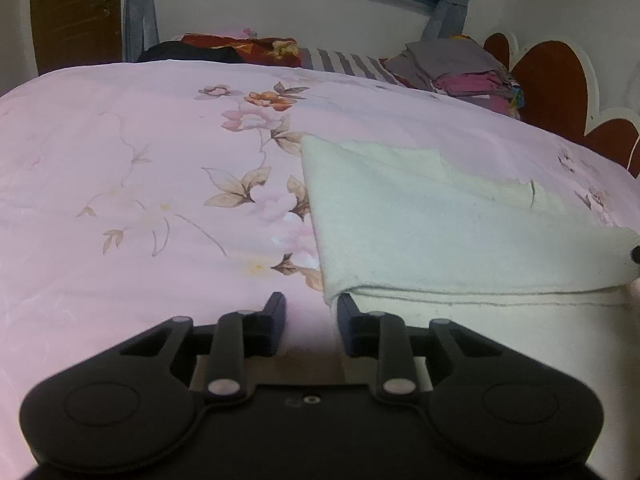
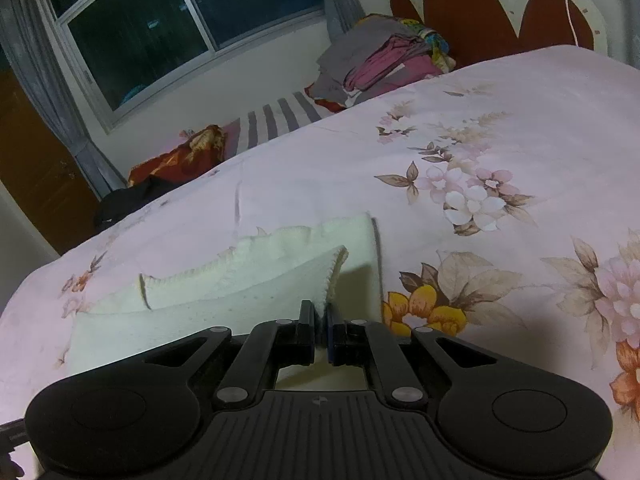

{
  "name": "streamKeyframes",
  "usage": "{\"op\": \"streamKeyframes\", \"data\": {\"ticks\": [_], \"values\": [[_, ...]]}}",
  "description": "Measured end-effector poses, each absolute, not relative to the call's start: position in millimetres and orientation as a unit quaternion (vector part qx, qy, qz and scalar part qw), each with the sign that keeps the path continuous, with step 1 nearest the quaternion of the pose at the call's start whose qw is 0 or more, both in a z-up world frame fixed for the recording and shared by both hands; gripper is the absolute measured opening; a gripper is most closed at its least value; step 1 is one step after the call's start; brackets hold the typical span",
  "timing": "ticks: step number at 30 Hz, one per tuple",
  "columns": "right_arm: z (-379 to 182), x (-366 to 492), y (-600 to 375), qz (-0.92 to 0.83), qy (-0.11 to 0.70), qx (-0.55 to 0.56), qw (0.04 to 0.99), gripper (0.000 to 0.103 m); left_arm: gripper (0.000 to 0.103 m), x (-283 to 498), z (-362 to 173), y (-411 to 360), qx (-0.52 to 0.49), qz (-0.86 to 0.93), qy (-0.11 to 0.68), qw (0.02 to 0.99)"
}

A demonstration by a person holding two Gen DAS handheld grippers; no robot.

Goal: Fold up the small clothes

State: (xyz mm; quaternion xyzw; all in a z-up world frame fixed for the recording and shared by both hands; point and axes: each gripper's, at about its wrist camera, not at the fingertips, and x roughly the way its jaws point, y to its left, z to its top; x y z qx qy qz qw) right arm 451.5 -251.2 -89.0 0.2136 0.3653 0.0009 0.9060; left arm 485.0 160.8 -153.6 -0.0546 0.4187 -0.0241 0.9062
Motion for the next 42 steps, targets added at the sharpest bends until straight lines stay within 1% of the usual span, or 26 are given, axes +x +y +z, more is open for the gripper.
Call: {"op": "streamKeyframes", "data": {"ticks": [14, 15, 16, 17, 18, 19, 21, 22, 23, 24, 26, 29, 30, 32, 33, 34, 35, 36, 38, 39, 41, 42], "values": [[-117.9, 451.7, -248.7, -0.010, 0.399, 0.190, 0.897, 0.005, 0.028, 489.0, -154.7, 160.0, -0.045, -0.026, 0.424, 0.904], [-120.3, 452.4, -249.0, -0.012, 0.399, 0.189, 0.897, 0.005, 0.029, 489.2, -154.7, 160.5, -0.044, -0.028, 0.425, 0.904], [-120.7, 452.1, -249.2, -0.015, 0.394, 0.182, 0.901, 0.005, 0.033, 489.3, -153.1, 161.8, -0.042, -0.037, 0.429, 0.902], [-117.7, 450.8, -248.2, -0.028, 0.387, 0.166, 0.907, 0.017, 0.038, 488.6, -149.9, 164.9, -0.044, -0.045, 0.432, 0.899], [-111.6, 447.7, -246.7, -0.059, 0.378, 0.140, 0.914, 0.033, 0.046, 484.1, -141.9, 170.3, -0.053, -0.044, 0.424, 0.903], [-103.1, 441.5, -246.3, -0.087, 0.360, 0.120, 0.921, 0.057, 0.051, 478.2, -133.7, 173.2, -0.061, -0.045, 0.401, 0.913], [-89.8, 430.6, -248.0, -0.046, 0.331, 0.138, 0.932, 0.056, 0.053, 473.4, -119.3, 165.6, -0.069, -0.070, 0.367, 0.925], [-87.3, 430.4, -242.8, -0.027, 0.332, 0.145, 0.931, 0.045, 0.053, 476.7, -116.1, 152.7, -0.061, -0.085, 0.364, 0.925], [-87.3, 433.1, -232.9, -0.008, 0.339, 0.139, 0.930, 0.027, 0.053, 481.6, -117.0, 138.8, -0.055, -0.102, 0.367, 0.923], [-89.4, 437.4, -220.2, 0.010, 0.351, 0.133, 0.927, 0.022, 0.053, 487.5, -121.6, 123.7, -0.049, -0.119, 0.375, 0.918], [-97.4, 444.1, -195.8, 0.047, 0.372, 0.133, 0.918, 0.022, 0.053, 495.1, -134.3, 99.6, -0.025, -0.129, 0.387, 0.913], [-112.1, 445.5, -161.6, 0.098, 0.398, 0.091, 0.908, 0.022, 0.056, 494.9, -151.3, 84.6, 0.016, -0.119, 0.391, 0.913], [-116.0, 443.0, -159.8, 0.107, 0.403, 0.077, 0.906, 0.022, 0.059, 492.4, -152.9, 87.8, 0.015, -0.118, 0.386, 0.915], [-119.7, 435.3, -173.7, 0.090, 0.395, 0.063, 0.912, 0.022, 0.059, 487.7, -154.1, 100.5, 0.007, -0.118, 0.385, 0.915], [-122.2, 433.0, -191.9, 0.065, 0.397, 0.076, 0.912, 0.022, 0.058, 485.6, -155.3, 107.6, 0.002, -0.121, 0.384, 0.915], [-126.5, 433.0, -209.0, 0.048, 0.401, 0.097, 0.910, 0.017, 0.058, 484.3, -156.1, 114.6, -0.007, -0.128, 0.384, 0.914], [-128.1, 432.8, -223.1, 0.042, 0.403, 0.120, 0.906, 0.004, 0.058, 483.3, -155.4, 118.6, -0.016, -0.133, 0.385, 0.913], [-128.6, 434.3, -229.7, 0.044, 0.409, 0.127, 0.903, 0.002, 0.058, 483.3, -155.5, 120.0, -0.019, -0.138, 0.389, 0.911], [-121.6, 439.9, -223.3, 0.060, 0.415, 0.099, 0.902, 0.003, 0.060, 489.1, -151.7, 118.6, -0.019, -0.148, 0.393, 0.908], [-114.2, 441.1, -219.3, 0.060, 0.402, 0.094, 0.909, 0.003, 0.061, 492.6, -149.4, 119.2, -0.023, -0.150, 0.390, 0.908], [-104.0, 451.0, -216.4, 0.062, 0.383, 0.109, 0.915, 0.003, 0.067, 509.3, -143.5, 118.8, -0.029, -0.155, 0.377, 0.913], [-103.4, 459.2, -214.3, 0.061, 0.384, 0.116, 0.914, 0.003, 0.073, 521.0, -141.3, 116.0, -0.022, -0.149, 0.372, 0.916]]}}
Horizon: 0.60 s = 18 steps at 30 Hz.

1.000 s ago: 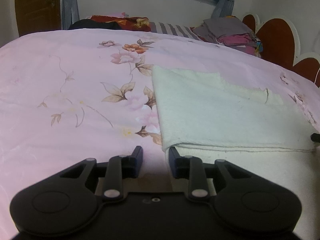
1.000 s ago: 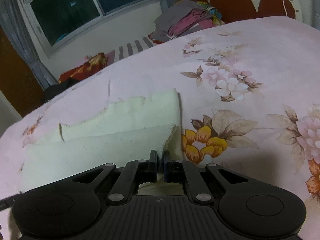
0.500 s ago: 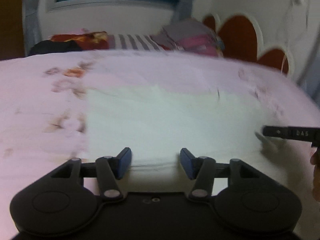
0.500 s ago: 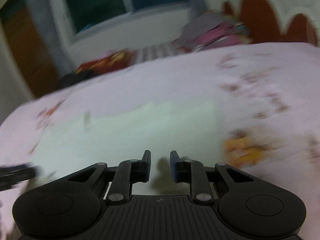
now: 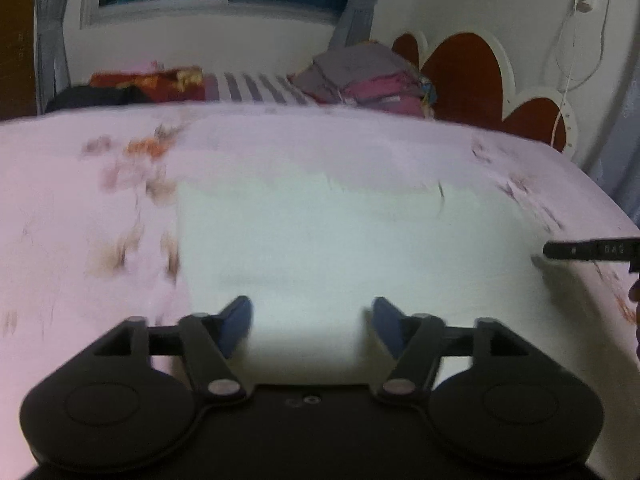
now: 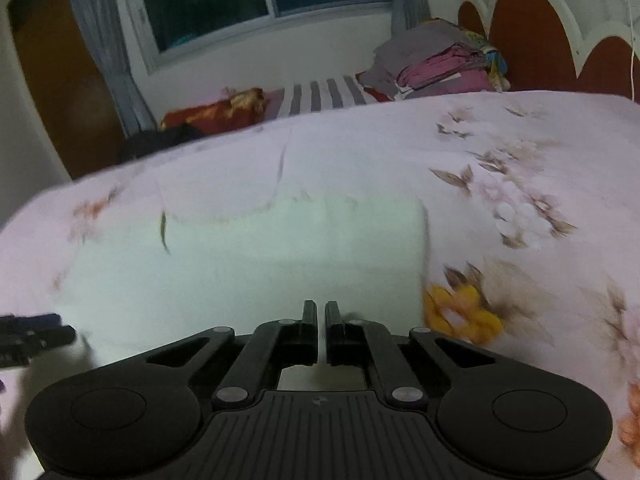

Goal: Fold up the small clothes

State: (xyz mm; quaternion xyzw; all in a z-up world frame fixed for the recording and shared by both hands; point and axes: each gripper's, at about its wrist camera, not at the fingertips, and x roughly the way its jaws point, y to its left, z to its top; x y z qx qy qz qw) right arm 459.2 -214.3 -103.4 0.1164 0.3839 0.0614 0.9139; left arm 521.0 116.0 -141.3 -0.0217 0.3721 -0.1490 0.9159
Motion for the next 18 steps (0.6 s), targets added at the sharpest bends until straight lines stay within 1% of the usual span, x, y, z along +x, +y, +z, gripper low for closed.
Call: {"op": "streamKeyframes", "data": {"ticks": [3, 6, 7, 9, 10, 12, 13, 14, 15, 16, 18], "values": [[-111.8, 489.2, -208.4, 0.062, 0.399, 0.106, 0.909, 0.003, 0.074, 560.4, -143.9, 109.6, -0.003, -0.147, 0.377, 0.915], [-124.4, 505.1, -209.9, 0.043, 0.411, 0.066, 0.908, 0.003, 0.074, 597.0, -154.8, 114.3, 0.022, -0.131, 0.386, 0.913], [-128.4, 505.9, -217.8, 0.014, 0.415, 0.060, 0.908, 0.002, 0.075, 609.2, -161.5, 121.1, 0.033, -0.107, 0.394, 0.912], [-130.7, 508.4, -239.7, -0.011, 0.418, 0.095, 0.904, 0.002, 0.083, 619.1, -167.0, 140.3, 0.007, -0.086, 0.399, 0.913], [-129.3, 508.9, -243.7, -0.011, 0.422, 0.100, 0.901, 0.003, 0.077, 619.9, -166.3, 149.7, -0.013, -0.085, 0.402, 0.912], [-122.1, 508.5, -240.0, -0.020, 0.423, 0.088, 0.902, 0.003, 0.070, 610.3, -157.3, 153.3, -0.020, -0.069, 0.389, 0.918], [-116.2, 506.2, -234.0, -0.021, 0.415, 0.085, 0.906, 0.010, 0.070, 603.0, -151.7, 150.5, -0.025, -0.080, 0.382, 0.920], [-111.1, 503.7, -225.0, -0.011, 0.408, 0.087, 0.909, 0.039, 0.071, 594.3, -145.1, 143.2, -0.025, -0.098, 0.371, 0.923], [-107.5, 504.3, -213.5, 0.004, 0.401, 0.090, 0.912, 0.053, 0.071, 584.9, -139.1, 133.0, -0.016, -0.108, 0.359, 0.927], [-103.7, 504.6, -199.0, 0.025, 0.390, 0.094, 0.916, 0.058, 0.070, 576.0, -134.7, 119.7, -0.005, -0.117, 0.353, 0.928], [-102.5, 508.1, -169.3, 0.073, 0.389, 0.095, 0.913, 0.055, 0.067, 561.9, -132.3, 101.6, -0.010, -0.144, 0.354, 0.924]]}}
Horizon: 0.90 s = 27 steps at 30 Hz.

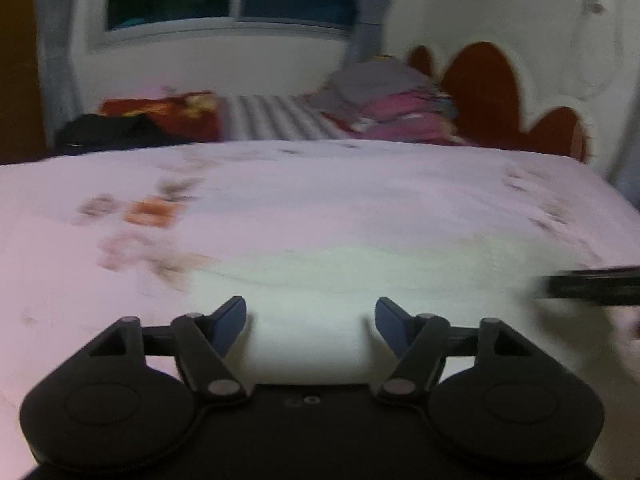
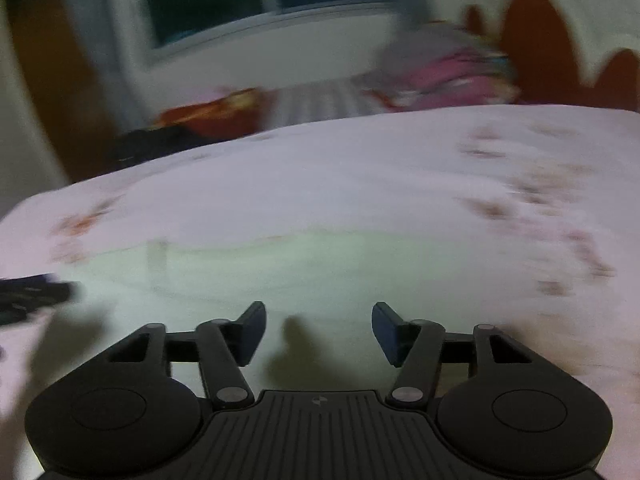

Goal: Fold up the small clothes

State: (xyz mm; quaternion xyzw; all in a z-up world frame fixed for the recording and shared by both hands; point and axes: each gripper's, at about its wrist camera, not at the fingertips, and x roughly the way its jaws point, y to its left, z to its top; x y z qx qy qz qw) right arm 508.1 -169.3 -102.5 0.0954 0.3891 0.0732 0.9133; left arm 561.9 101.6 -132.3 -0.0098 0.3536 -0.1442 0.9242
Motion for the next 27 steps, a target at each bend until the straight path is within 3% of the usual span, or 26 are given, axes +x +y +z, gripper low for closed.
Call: {"op": "streamKeyframes", "data": {"ticks": [2, 6, 10, 23, 26, 27], "values": [[-105.6, 511.1, -141.5, 0.109, 0.399, 0.087, 0.906, 0.032, 0.065, 548.5, -136.4, 89.5, -0.010, -0.154, 0.358, 0.921], [-117.5, 499.9, -112.4, 0.141, 0.417, 0.045, 0.897, 0.031, 0.062, 528.9, -157.1, 99.5, -0.006, -0.133, 0.380, 0.915], [-124.0, 482.4, -145.4, 0.083, 0.410, 0.036, 0.908, 0.031, 0.062, 504.6, -156.3, 118.8, 0.009, -0.135, 0.369, 0.920], [-112.8, 435.0, -204.7, -0.034, 0.400, 0.115, 0.909, 0.031, 0.063, 480.4, -152.7, 119.3, -0.005, -0.141, 0.388, 0.911], [-94.8, 413.8, -224.7, -0.049, 0.381, 0.130, 0.914, 0.031, 0.073, 465.2, -148.7, 129.3, 0.001, -0.135, 0.384, 0.913], [-92.9, 406.7, -235.1, -0.057, 0.380, 0.146, 0.912, 0.031, 0.081, 459.9, -147.8, 134.4, 0.002, -0.131, 0.381, 0.915]]}}
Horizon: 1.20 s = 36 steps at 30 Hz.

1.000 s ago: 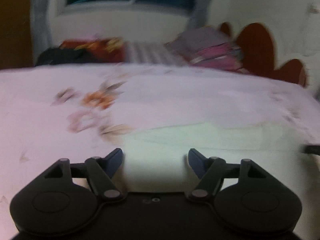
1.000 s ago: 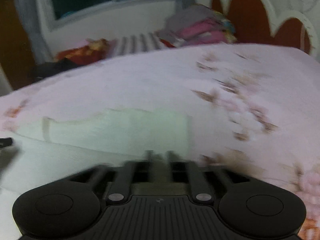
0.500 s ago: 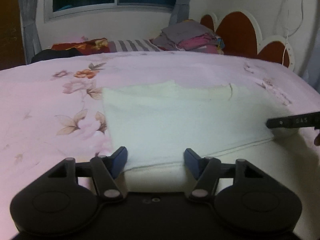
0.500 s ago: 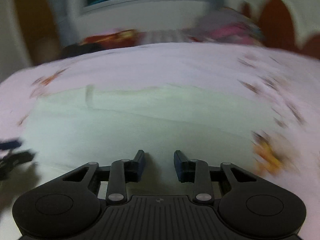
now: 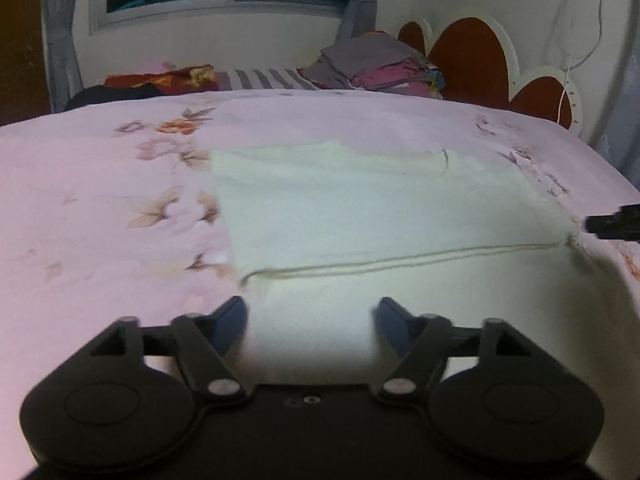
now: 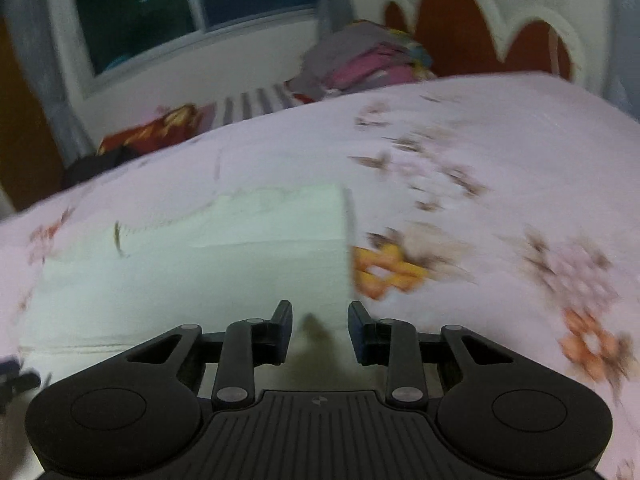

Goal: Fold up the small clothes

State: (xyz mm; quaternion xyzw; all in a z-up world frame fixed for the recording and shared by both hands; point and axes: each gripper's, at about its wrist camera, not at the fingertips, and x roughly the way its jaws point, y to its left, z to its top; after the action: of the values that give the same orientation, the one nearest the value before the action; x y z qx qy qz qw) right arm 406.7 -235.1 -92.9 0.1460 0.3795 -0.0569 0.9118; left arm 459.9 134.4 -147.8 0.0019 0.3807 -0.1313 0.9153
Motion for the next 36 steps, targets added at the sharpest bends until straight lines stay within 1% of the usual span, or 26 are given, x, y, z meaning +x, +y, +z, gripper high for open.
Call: {"op": "streamKeyframes", "data": {"ticks": [1, 2, 6, 8, 9, 11, 13, 17, 19, 21, 26, 33, 36], "values": [[-91.0, 398.7, -245.6, -0.064, 0.379, 0.159, 0.910, 0.031, 0.087, 452.5, -147.1, 138.9, 0.003, -0.125, 0.378, 0.917], [-89.0, 390.3, -254.6, -0.066, 0.379, 0.171, 0.907, 0.031, 0.089, 447.2, -146.9, 142.6, 0.004, -0.120, 0.378, 0.918], [-81.7, 359.2, -275.3, -0.069, 0.381, 0.181, 0.904, 0.032, 0.089, 427.2, -146.8, 159.8, -0.007, -0.096, 0.394, 0.914], [-80.9, 343.5, -280.4, -0.064, 0.388, 0.196, 0.898, 0.032, 0.083, 413.7, -146.3, 170.2, -0.022, -0.094, 0.399, 0.912], [-81.2, 336.4, -283.4, -0.063, 0.390, 0.202, 0.896, 0.032, 0.074, 408.1, -146.6, 175.3, -0.030, -0.094, 0.404, 0.909], [-82.3, 322.5, -288.8, -0.063, 0.396, 0.211, 0.892, 0.032, 0.069, 394.1, -147.8, 182.7, -0.043, -0.096, 0.413, 0.904], [-87.0, 311.9, -291.6, -0.054, 0.400, 0.222, 0.887, 0.032, 0.061, 378.9, -147.0, 187.7, -0.052, -0.102, 0.416, 0.902], [-92.2, 277.4, -296.2, -0.028, 0.409, 0.243, 0.879, 0.032, 0.058, 347.6, -144.3, 194.2, -0.092, -0.124, 0.427, 0.891], [-94.6, 258.0, -296.9, -0.014, 0.413, 0.250, 0.876, 0.032, 0.052, 327.5, -143.3, 194.1, -0.113, -0.135, 0.433, 0.884], [-95.7, 237.0, -297.0, -0.003, 0.413, 0.255, 0.874, 0.032, 0.051, 304.9, -144.1, 191.5, -0.131, -0.144, 0.438, 0.878], [-102.7, 177.6, -296.9, 0.029, 0.429, 0.279, 0.859, 0.032, 0.050, 248.5, -145.0, 180.5, -0.153, -0.148, 0.442, 0.871], [-113.7, 106.8, -303.2, 0.064, 0.436, 0.335, 0.833, 0.031, 0.037, 192.2, -154.6, 183.0, -0.226, -0.158, 0.445, 0.852], [-114.9, 90.1, -306.8, 0.074, 0.433, 0.361, 0.823, 0.031, 0.034, 181.7, -159.0, 186.8, -0.260, -0.150, 0.441, 0.846]]}}
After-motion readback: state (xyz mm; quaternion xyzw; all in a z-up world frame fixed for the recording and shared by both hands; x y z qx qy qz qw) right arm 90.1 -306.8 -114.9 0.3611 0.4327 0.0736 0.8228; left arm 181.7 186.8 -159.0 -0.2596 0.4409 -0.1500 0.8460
